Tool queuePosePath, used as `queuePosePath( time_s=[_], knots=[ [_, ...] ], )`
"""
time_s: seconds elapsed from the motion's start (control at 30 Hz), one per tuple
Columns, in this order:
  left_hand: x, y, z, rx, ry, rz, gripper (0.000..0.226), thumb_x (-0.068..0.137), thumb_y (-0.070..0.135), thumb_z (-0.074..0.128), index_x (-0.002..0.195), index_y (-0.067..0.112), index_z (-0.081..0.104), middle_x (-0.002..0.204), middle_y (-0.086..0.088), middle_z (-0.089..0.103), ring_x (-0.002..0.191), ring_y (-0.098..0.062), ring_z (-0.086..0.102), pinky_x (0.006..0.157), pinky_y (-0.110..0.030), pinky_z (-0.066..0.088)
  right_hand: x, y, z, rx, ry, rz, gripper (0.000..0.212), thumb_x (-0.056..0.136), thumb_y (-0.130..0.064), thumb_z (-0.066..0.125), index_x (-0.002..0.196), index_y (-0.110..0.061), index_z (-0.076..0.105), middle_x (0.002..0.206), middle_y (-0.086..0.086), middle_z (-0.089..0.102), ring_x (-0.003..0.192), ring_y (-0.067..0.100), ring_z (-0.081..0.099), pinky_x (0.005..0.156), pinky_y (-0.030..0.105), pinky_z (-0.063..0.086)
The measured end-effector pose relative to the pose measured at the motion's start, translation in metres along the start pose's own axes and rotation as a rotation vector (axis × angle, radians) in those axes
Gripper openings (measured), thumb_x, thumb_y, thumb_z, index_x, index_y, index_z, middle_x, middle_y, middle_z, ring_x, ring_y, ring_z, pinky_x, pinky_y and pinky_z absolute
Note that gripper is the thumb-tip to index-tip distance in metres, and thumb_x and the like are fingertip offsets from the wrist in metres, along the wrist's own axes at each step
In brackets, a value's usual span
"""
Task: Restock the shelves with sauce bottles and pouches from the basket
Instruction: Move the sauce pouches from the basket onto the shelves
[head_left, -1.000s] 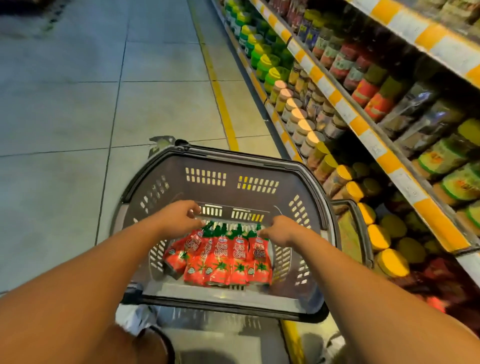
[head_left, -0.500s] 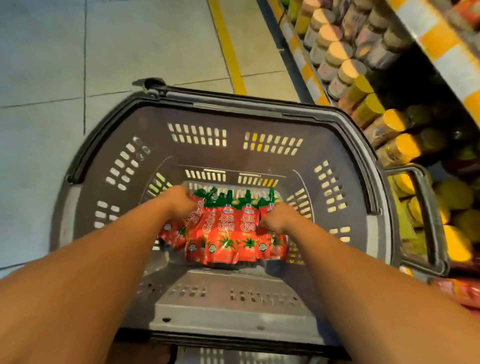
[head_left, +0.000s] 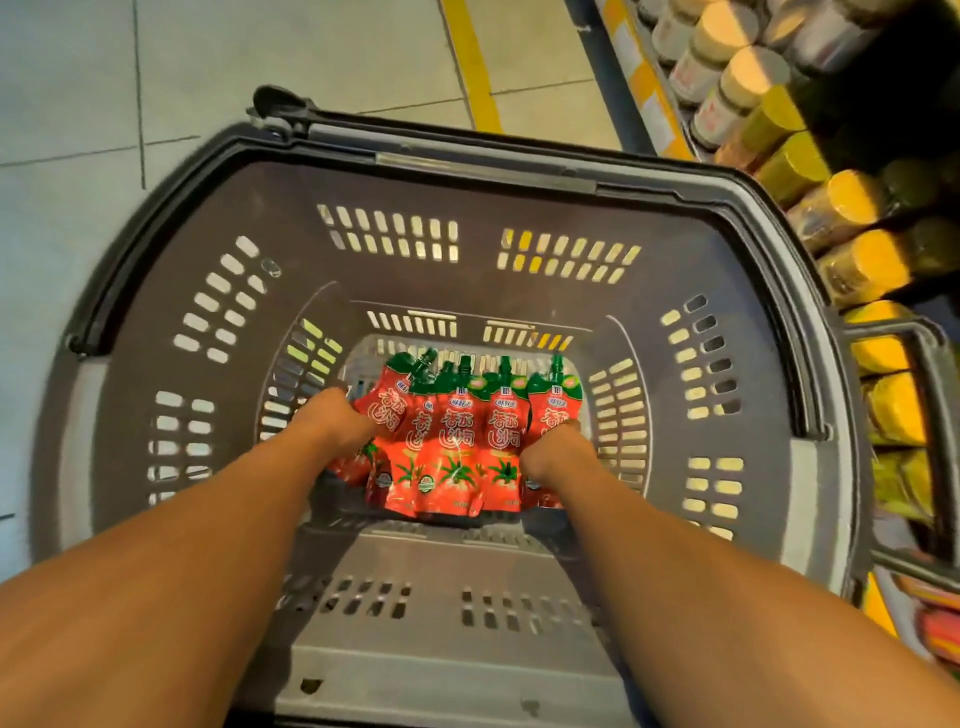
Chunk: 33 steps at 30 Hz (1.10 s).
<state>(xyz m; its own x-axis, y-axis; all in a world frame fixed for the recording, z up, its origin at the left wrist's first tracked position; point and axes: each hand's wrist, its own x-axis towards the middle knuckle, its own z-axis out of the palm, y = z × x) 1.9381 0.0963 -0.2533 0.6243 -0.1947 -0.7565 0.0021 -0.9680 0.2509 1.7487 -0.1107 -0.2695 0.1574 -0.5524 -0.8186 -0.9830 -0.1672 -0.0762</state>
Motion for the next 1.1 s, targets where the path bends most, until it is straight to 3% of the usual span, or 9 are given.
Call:
queuePosePath(
  time_s=[0.1,0.2,0.3,0.43,0.57,0.77,1.0,1.1],
  knots=[
    [0.001,0.003,0.004,0.027,-0.005,0.008,0.031,0.082,0.031,0.082,0.099,0.015,0.061,0.095,-0.011,0.068,0.084,-0.027,0.067,0.076,-0.038,0.056,0.002,0.001,-0.003,0.054,0.019,0.033,0.086,0.085,-0.033,0.072,0.150,-0.004,0.024,0.142,0.020,0.050,0.130,0.040,0.053,0.106,0.050,0.049],
    [-0.002,0.005,0.007,0.103,-0.036,-0.017,0.035,0.082,0.032,0.083,0.101,0.016,0.058,0.099,-0.010,0.068,0.091,-0.029,0.068,0.086,-0.041,0.059,0.002,0.005,-0.005,0.103,0.064,0.076,0.088,0.083,-0.030,0.076,0.149,-0.005,0.025,0.146,0.023,0.046,0.132,0.041,0.051,0.108,0.049,0.048],
    [-0.004,0.005,0.008,0.239,-0.056,-0.039,0.033,0.085,0.026,0.078,0.111,0.008,0.066,0.103,-0.012,0.070,0.094,-0.031,0.069,0.088,-0.042,0.060,0.004,0.006,-0.005,0.082,0.054,0.031,0.083,0.080,-0.030,0.080,0.144,-0.003,0.035,0.139,0.020,0.053,0.126,0.036,0.057,0.105,0.046,0.052],
    [-0.003,0.005,0.010,0.317,-0.080,-0.034,0.034,0.093,0.019,0.069,0.124,0.006,0.063,0.116,-0.016,0.069,0.102,-0.033,0.068,0.087,-0.040,0.059,0.002,0.000,-0.001,0.252,-0.040,-0.044,0.053,0.073,-0.030,0.091,0.113,-0.006,0.068,0.112,0.012,0.074,0.101,0.030,0.072,0.091,0.044,0.060],
    [-0.002,0.008,0.014,0.296,-0.111,-0.030,0.032,0.097,0.009,0.062,0.127,0.001,0.059,0.119,-0.020,0.067,0.103,-0.035,0.069,0.086,-0.043,0.060,-0.003,-0.005,0.001,0.408,-0.055,-0.063,0.038,0.069,-0.024,0.095,0.092,-0.014,0.067,0.105,0.010,0.075,0.093,0.029,0.072,0.084,0.045,0.062],
    [-0.004,0.017,0.001,0.254,-0.057,0.001,0.033,0.095,0.013,0.065,0.125,0.001,0.060,0.118,-0.019,0.068,0.104,-0.035,0.067,0.093,-0.046,0.058,-0.011,-0.009,-0.011,0.440,0.011,-0.073,0.061,0.067,-0.020,0.095,0.117,-0.010,0.061,0.109,0.010,0.071,0.097,0.032,0.071,0.084,0.048,0.062],
    [-0.024,0.042,-0.015,0.304,-0.042,0.094,0.020,0.096,0.009,0.059,0.107,-0.003,0.070,0.107,-0.017,0.071,0.097,-0.031,0.069,0.090,-0.042,0.060,-0.032,-0.007,-0.038,0.416,-0.026,-0.190,0.053,0.068,-0.010,0.088,0.113,-0.009,0.060,0.103,0.014,0.072,0.087,0.033,0.074,0.080,0.052,0.063],
    [-0.040,0.055,-0.030,0.279,-0.006,0.094,0.018,0.096,0.007,0.053,0.099,-0.004,0.066,0.096,-0.017,0.065,0.084,-0.031,0.065,0.073,-0.036,0.057,-0.051,-0.007,-0.055,0.395,-0.042,-0.258,0.057,0.068,-0.004,0.088,0.116,-0.007,0.058,0.102,0.016,0.072,0.081,0.033,0.075,0.073,0.046,0.064]
  ],
)
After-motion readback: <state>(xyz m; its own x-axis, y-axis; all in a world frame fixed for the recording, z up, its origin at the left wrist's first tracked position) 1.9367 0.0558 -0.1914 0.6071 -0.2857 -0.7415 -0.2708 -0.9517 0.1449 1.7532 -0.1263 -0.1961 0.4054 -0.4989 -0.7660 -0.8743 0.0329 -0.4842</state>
